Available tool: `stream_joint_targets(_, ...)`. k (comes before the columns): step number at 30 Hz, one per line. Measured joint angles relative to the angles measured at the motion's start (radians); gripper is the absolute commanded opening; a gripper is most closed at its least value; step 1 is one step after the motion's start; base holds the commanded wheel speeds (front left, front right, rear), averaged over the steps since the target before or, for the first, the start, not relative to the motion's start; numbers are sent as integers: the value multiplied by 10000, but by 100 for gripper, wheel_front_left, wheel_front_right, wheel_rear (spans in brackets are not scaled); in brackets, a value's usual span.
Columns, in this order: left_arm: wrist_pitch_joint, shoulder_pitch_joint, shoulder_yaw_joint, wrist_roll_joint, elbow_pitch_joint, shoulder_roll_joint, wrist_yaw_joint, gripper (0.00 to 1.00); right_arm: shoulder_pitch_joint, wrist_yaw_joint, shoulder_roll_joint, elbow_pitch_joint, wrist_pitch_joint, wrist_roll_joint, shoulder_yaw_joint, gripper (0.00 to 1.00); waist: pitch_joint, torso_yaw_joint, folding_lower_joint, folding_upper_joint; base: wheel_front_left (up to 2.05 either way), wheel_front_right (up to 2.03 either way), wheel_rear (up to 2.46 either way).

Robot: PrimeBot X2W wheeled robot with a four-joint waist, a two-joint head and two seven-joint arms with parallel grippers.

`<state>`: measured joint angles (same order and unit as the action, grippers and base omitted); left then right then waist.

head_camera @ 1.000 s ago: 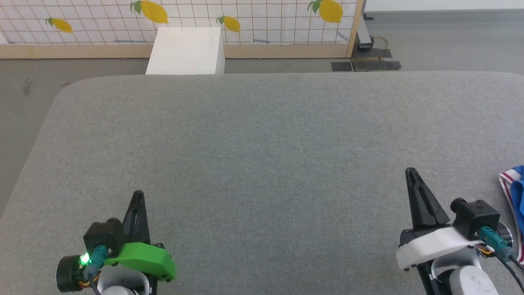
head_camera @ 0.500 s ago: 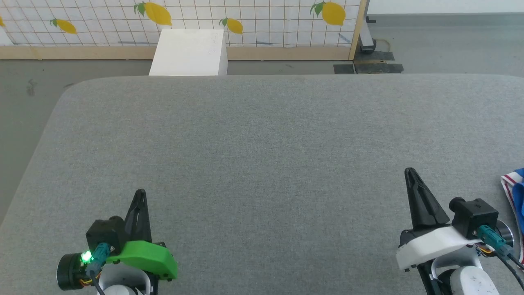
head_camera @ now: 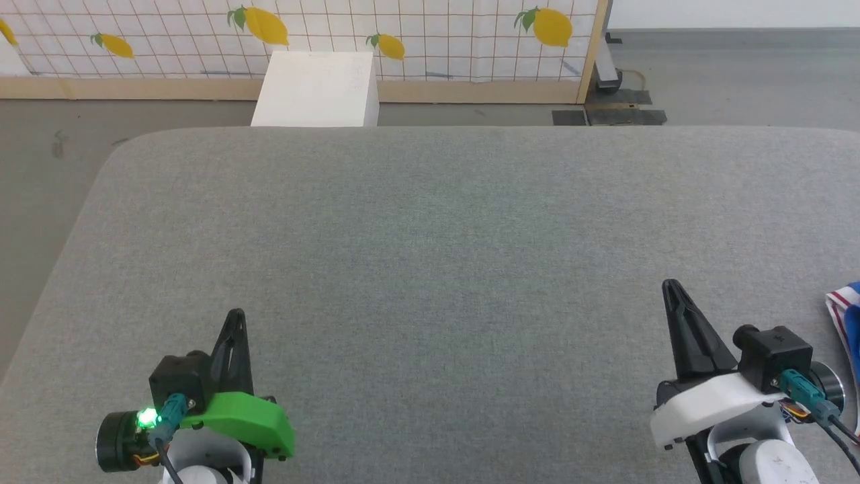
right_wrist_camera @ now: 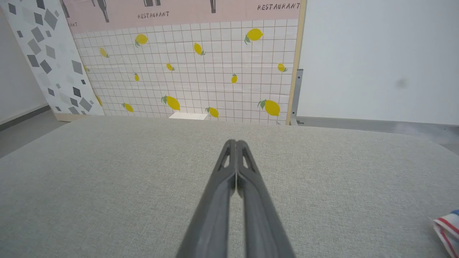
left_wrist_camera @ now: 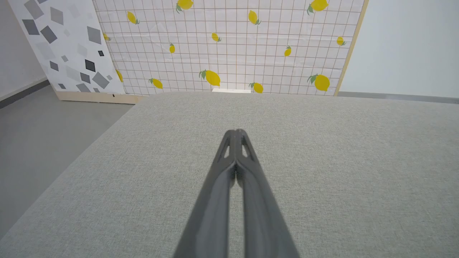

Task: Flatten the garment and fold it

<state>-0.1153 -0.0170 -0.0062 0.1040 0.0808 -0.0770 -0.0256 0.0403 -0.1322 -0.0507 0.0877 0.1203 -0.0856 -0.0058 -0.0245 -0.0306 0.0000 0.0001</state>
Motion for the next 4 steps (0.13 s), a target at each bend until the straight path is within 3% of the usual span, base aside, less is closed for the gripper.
stream_joint_targets(4,88,2,0,-79,-56,19,27,0,-2,0,0,-52,-107,79,4,0,17,22,0,0,0,0,0)
